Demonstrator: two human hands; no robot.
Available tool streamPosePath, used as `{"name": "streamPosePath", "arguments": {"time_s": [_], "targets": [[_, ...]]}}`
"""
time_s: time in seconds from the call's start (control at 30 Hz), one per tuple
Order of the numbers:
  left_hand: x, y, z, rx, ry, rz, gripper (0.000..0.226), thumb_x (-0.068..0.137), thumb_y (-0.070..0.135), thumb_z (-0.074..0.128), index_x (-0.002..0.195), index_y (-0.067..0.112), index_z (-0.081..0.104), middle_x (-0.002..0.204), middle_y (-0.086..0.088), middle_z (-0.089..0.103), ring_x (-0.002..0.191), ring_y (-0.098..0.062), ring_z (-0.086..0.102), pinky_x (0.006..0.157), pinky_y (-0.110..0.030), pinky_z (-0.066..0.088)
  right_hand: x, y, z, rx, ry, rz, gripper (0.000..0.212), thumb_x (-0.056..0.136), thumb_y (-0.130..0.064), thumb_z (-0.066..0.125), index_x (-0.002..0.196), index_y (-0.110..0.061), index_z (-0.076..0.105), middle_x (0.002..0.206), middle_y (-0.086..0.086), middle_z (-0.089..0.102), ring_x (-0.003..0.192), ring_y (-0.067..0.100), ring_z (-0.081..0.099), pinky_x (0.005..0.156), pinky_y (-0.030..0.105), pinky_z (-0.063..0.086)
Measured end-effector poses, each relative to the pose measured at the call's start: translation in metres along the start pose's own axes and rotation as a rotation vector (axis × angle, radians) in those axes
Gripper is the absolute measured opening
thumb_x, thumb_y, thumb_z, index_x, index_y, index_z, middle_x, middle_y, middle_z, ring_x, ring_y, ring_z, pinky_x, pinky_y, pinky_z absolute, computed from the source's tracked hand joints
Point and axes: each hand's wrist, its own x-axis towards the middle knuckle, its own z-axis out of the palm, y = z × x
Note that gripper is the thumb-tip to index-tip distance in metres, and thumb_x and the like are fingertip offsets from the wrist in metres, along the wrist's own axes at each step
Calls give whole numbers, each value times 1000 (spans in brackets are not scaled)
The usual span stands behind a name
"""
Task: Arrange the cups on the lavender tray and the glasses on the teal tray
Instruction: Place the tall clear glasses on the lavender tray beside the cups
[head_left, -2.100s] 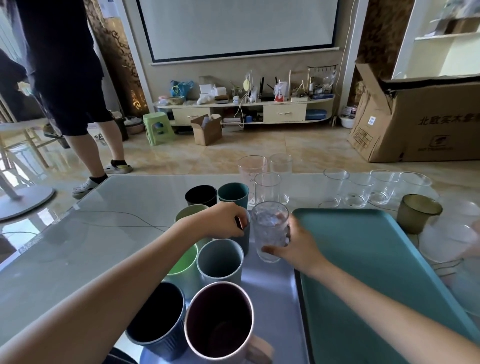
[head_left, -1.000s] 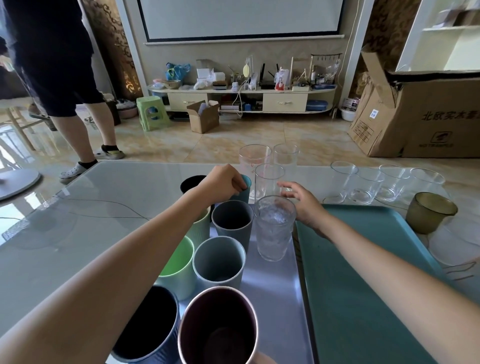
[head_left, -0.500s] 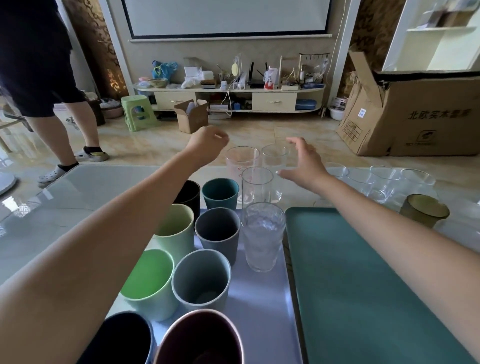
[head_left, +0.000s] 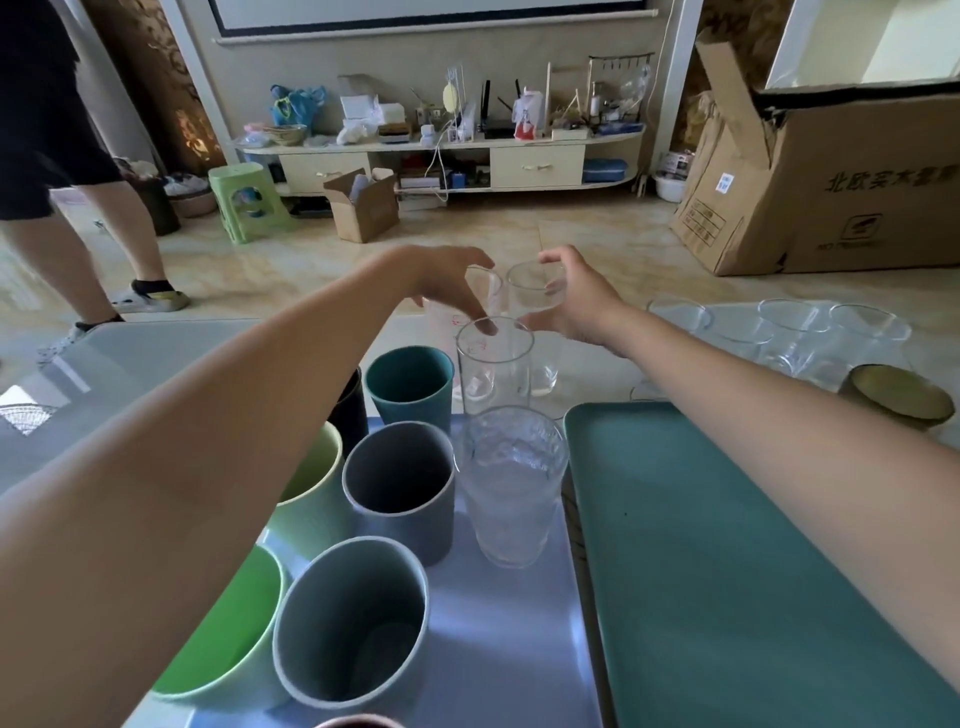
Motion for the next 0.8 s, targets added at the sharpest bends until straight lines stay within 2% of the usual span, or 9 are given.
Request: {"name": "streamPosePath", "arguments": {"time_s": [0.13, 0.23, 0.37, 0.43, 0.47, 0.5, 0.6, 0.67, 0.8], "targets": [[0, 0, 7, -38, 145, -15, 82, 66, 32, 82, 136, 22, 42, 142, -4, 37, 117, -27, 47, 75, -37, 55, -4, 2, 0, -3, 65, -33, 79, 68, -24, 83, 132, -19, 37, 117, 9, 52, 98, 18, 50, 76, 27, 41], [-9, -1, 2, -130, 272, -46, 82, 61, 34, 85, 133, 21, 46, 136, -7, 42, 112, -26, 50, 70, -37, 56, -16, 5, 0, 11, 122, -77, 76, 69, -20, 82, 131, -17, 38, 114, 8, 51, 94, 17, 48, 63, 21, 38], [-44, 9, -23, -240, 426, -30, 85, 58, 35, 85, 132, 20, 47, 131, -3, 51, 111, -22, 54, 75, -42, 59, -41, 9, -3, -23, 226, -166, 72, 71, -16, 79, 130, -16, 37, 117, 7, 50, 100, 18, 48, 60, 16, 35], [-65, 20, -39, -262, 467, 20, 54, 61, 30, 84, 109, 21, 60, 112, 2, 58, 99, -17, 56, 81, -39, 57, -56, 4, -10, -15, 299, -161, 72, 72, -17, 79, 130, -17, 37, 118, 8, 51, 100, 18, 49, 60, 16, 34], [-79, 26, -46, -260, 479, 43, 40, 63, 26, 83, 96, 24, 61, 104, 2, 57, 94, -16, 54, 82, -35, 55, -65, 0, -16, -3, 328, -155, 72, 72, -17, 79, 130, -17, 37, 118, 7, 52, 99, 18, 49, 66, 18, 35], [-93, 32, -52, -245, 486, 64, 37, 65, 24, 82, 96, 23, 62, 103, 0, 57, 92, -17, 52, 81, -31, 51, -74, -6, -23, 10, 351, -150, 72, 72, -17, 79, 130, -17, 37, 118, 7, 52, 98, 16, 48, 71, 20, 35], [-134, 47, -67, -67, 496, 97, 68, 66, 29, 82, 127, 16, 54, 118, -6, 56, 100, -20, 49, 82, -29, 43, -108, -19, -47, 19, 384, -166, 72, 70, -16, 81, 129, -17, 39, 118, 7, 55, 99, 13, 47, 77, 21, 33], [-162, 57, -73, 16, 493, 114, 74, 65, 34, 82, 131, 19, 52, 128, -5, 55, 111, -22, 51, 88, -30, 43, -136, -25, -63, 4, 375, -181, 74, 69, -16, 81, 130, -20, 40, 117, 7, 55, 100, 14, 48, 79, 22, 33], [-210, 72, -77, 4, 530, 126, 74, 64, 34, 83, 129, 20, 52, 126, -4, 56, 116, -23, 51, 87, -29, 42, -193, -29, -86, -59, 320, -232, 77, 68, -16, 82, 132, -18, 39, 116, 7, 54, 91, 15, 48, 75, 26, 36]]}}
